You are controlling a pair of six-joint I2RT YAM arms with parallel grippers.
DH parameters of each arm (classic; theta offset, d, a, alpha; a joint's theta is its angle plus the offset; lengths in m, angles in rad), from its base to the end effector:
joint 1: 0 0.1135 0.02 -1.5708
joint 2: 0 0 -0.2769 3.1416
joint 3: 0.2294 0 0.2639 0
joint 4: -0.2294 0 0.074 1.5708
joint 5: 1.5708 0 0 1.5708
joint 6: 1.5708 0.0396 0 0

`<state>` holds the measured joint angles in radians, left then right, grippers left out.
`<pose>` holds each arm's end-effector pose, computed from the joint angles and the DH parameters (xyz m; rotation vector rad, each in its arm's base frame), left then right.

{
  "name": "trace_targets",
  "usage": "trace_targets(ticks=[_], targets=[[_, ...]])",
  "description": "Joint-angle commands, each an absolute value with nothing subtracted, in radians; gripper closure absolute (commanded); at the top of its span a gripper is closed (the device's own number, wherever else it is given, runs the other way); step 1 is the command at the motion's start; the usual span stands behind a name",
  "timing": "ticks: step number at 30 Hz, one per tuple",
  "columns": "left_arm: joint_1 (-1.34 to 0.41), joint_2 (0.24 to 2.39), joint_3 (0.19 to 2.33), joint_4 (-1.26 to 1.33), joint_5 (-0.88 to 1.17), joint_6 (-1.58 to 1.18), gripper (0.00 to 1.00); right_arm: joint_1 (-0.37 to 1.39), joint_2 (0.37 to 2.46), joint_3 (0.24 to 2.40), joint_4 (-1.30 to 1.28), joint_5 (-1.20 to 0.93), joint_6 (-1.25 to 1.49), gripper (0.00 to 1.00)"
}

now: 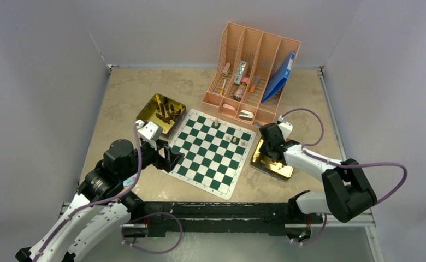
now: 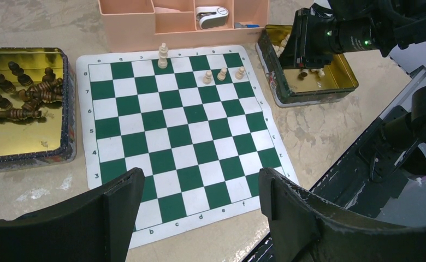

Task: Set up the chess pieces on the board
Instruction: Pick up the chess piece from the storage box.

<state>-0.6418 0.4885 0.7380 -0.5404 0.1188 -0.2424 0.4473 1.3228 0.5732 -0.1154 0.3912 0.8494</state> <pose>0.0919 -0.0746 0.3326 0.4645 1.8660 -0.7151 0.2344 0.0957 0.1666 0.6374 2.2685 0.1515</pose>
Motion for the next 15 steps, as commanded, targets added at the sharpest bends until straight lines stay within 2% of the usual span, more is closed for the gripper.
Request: trace_targets(ticks=[1,8,15], targets=[[-0.643,0.486,0.738,-0.507,0.117,-0.235,0.23,0.468,1.325,0.606,-0.182,0.469,0.903,0.78],[-0.643,0.483,0.738,-0.506,0.079,-0.250,0.24,0.471,1.235,0.609,-0.228,0.515,0.936,0.82],[-0.643,0.462,0.724,-0.484,0.104,-0.246,0.26,0.471,1.170,0.634,-0.262,0.494,0.907,0.83]])
